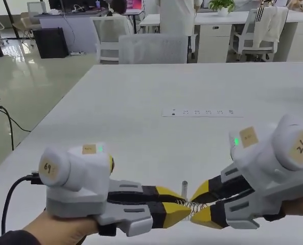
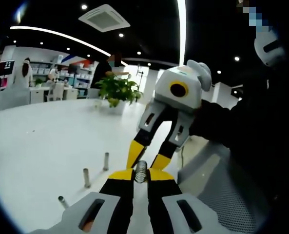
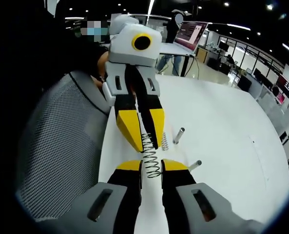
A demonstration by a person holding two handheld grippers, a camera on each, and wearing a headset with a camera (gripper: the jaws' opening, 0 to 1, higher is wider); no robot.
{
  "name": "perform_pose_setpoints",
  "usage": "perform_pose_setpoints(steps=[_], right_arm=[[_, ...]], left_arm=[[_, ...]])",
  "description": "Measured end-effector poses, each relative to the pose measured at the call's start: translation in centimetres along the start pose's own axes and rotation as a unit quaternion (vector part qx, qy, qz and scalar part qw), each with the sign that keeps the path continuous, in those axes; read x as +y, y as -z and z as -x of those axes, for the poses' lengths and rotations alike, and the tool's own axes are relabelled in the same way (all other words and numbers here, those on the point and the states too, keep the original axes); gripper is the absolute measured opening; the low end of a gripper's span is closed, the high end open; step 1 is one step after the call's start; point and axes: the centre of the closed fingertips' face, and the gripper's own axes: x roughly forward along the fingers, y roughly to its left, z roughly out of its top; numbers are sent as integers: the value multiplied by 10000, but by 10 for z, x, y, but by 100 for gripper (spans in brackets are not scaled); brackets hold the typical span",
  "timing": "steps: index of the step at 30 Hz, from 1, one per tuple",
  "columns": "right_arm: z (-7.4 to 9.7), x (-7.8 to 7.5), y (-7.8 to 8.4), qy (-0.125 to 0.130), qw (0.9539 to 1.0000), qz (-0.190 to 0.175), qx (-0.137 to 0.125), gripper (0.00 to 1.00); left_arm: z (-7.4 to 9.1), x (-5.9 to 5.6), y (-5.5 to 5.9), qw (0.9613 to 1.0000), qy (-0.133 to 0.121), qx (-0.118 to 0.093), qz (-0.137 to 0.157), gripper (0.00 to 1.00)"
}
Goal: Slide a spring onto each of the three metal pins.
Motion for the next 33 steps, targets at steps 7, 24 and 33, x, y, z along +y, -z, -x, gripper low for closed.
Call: perform_pose_setpoints(steps=[7,24,33], right_arm=[[1,-2,1,1,9999,-128,-94,12],[9,-2,-1,-15,9994,-296,-196,8],[16,6,-5,-256,9978,-533,-309,8]], left_arm=[[2,0,-6,9998,23,-163,78,2],[3,-1,-6,9996,60,-237,103,3],[3,-6,-3,9995,219,-193,114,4]])
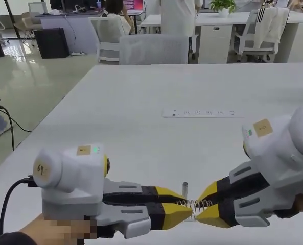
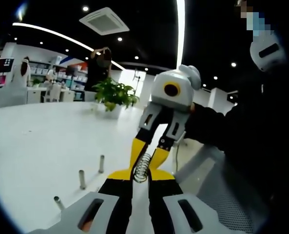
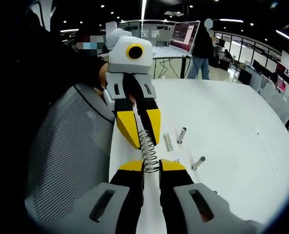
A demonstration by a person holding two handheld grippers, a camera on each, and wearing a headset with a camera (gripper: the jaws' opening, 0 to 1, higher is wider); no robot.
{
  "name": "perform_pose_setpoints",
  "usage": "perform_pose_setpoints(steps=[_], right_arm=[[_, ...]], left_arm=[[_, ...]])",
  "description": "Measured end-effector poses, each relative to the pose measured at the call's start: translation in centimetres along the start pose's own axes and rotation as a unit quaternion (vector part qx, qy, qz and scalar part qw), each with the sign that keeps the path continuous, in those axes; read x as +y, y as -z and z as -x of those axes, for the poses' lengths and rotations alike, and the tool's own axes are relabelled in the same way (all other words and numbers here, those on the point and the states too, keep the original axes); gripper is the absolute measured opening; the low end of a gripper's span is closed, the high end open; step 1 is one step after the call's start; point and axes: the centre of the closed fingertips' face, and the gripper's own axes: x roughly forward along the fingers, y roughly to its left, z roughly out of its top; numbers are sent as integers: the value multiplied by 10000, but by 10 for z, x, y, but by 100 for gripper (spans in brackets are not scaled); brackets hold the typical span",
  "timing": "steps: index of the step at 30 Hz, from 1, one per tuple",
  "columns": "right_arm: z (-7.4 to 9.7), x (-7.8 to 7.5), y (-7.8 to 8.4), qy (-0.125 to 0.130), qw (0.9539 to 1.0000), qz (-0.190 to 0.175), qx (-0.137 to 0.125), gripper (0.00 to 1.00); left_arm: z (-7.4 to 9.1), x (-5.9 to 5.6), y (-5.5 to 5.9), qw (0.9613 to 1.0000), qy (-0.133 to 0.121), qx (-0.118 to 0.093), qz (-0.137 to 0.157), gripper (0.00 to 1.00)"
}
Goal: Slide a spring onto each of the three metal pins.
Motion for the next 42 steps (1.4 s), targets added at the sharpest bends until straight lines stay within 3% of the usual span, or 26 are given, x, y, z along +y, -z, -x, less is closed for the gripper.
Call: perform_pose_setpoints(steps=[3,12,22,34,42], right_arm=[[5,3,-7,-103,9997,-96,-196,8],[9,6,-15,-162,9991,-155,-353,8],[8,5,-17,-111,9995,-151,-270,8],[2,9,-22,-233,9996,-81,-133,8],[3,4,-24,-168,9998,-30,-60,8]], left_arm=[[0,-1,3,10000,18,63,-59,4],[-1,-2,3,9998,42,62,-198,4],[-2,0,5,9995,-29,96,-315,4],[-6,2,17,9978,-133,384,-529,4],[-4,9,14,9976,-285,314,-545,4]])
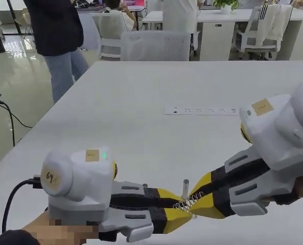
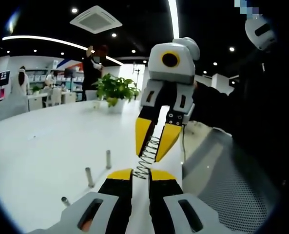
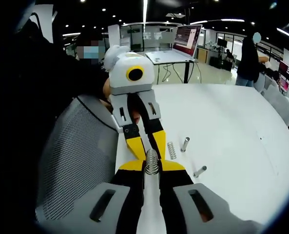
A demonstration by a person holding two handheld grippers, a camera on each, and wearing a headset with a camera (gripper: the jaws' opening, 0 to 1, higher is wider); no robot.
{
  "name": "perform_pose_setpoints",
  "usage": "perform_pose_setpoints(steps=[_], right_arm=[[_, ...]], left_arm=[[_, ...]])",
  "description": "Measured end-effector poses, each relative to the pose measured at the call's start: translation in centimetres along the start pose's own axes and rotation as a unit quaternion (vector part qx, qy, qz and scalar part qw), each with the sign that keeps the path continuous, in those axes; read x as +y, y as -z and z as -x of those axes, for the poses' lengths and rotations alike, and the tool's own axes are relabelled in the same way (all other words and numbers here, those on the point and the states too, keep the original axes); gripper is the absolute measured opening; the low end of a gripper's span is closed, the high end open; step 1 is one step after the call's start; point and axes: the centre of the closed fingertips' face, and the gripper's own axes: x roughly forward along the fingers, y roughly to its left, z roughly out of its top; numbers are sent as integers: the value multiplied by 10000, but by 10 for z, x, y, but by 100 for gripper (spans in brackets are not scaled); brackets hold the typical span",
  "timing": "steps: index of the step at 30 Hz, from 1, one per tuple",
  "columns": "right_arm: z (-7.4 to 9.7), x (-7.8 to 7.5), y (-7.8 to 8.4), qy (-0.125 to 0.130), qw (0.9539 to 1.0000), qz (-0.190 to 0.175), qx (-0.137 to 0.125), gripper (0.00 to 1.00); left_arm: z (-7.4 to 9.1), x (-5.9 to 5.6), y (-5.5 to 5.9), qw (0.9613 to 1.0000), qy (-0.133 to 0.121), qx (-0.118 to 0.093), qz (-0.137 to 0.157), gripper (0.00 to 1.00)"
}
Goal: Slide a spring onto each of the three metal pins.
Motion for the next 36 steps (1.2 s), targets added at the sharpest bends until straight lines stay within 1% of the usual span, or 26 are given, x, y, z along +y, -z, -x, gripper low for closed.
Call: perform_pose_setpoints(steps=[2,4,6,10,15,19,22,24,28,34,36], right_arm=[[4,-4,-3,54,10000,-2,-16,8],[8,-8,-5,128,9999,33,-5,8],[11,-11,-7,163,9999,54,13,8],[13,-15,-6,221,9996,112,124,8],[16,-25,3,343,9982,192,456,8],[19,-32,9,419,9962,243,721,8],[22,-37,12,449,9951,261,839,8],[25,-42,16,484,9937,288,972,8],[31,-55,24,580,9899,340,1246,8],[39,-72,28,667,9856,366,1509,8],[41,-78,31,689,9843,335,1591,8]], left_arm=[[1,3,1,10000,-63,40,-5,4],[2,4,3,9999,-110,55,-14,7],[3,6,2,9999,-156,51,-15,9],[4,8,0,9998,-194,8,-19,11],[7,13,1,9994,-345,37,-53,18],[11,17,1,9989,-455,20,-49,22],[12,20,1,9986,-533,28,-59,26],[13,23,2,9980,-621,53,-92,30],[17,28,4,9971,-748,92,-112,34],[24,38,4,9952,-973,68,-34,42],[26,43,6,9940,-1089,76,-3,45]])
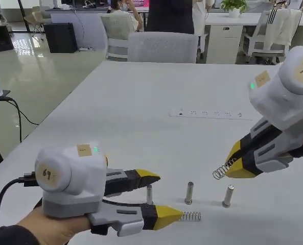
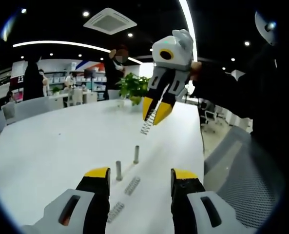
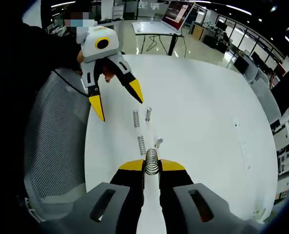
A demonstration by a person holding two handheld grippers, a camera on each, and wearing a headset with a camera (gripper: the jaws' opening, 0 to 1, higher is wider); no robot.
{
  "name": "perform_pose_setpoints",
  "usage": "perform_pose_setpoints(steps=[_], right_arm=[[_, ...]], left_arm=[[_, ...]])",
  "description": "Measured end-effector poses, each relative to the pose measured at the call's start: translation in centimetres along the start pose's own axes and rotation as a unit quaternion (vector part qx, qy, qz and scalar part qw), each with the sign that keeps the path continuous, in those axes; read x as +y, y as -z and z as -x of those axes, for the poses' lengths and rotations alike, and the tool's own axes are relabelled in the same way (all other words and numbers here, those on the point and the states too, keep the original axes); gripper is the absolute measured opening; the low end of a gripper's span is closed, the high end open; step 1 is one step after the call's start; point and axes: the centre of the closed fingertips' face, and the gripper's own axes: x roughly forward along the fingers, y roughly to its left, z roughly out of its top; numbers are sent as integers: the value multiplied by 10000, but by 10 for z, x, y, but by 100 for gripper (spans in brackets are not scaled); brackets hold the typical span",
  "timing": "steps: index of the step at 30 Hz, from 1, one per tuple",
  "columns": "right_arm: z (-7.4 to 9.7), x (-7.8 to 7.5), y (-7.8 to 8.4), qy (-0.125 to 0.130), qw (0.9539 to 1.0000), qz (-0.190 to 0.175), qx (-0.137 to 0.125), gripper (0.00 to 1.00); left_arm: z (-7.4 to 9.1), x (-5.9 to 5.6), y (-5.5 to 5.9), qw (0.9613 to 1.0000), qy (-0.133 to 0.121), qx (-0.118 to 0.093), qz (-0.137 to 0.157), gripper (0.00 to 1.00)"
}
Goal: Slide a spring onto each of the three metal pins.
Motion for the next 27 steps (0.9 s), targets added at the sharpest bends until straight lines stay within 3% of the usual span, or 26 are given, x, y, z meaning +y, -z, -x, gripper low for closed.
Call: perform_pose_setpoints(steps=[10,14,27], right_arm=[[-11,-20,29,-22,9979,-98,635,8],[-17,-26,44,7,9944,-55,1058,8],[-37,-31,61,-216,9871,-25,1586,8]], left_arm=[[2,9,0,9998,-206,-41,75,56],[4,11,-1,9996,-255,-55,77,58],[6,16,0,9993,-367,-68,40,65]])
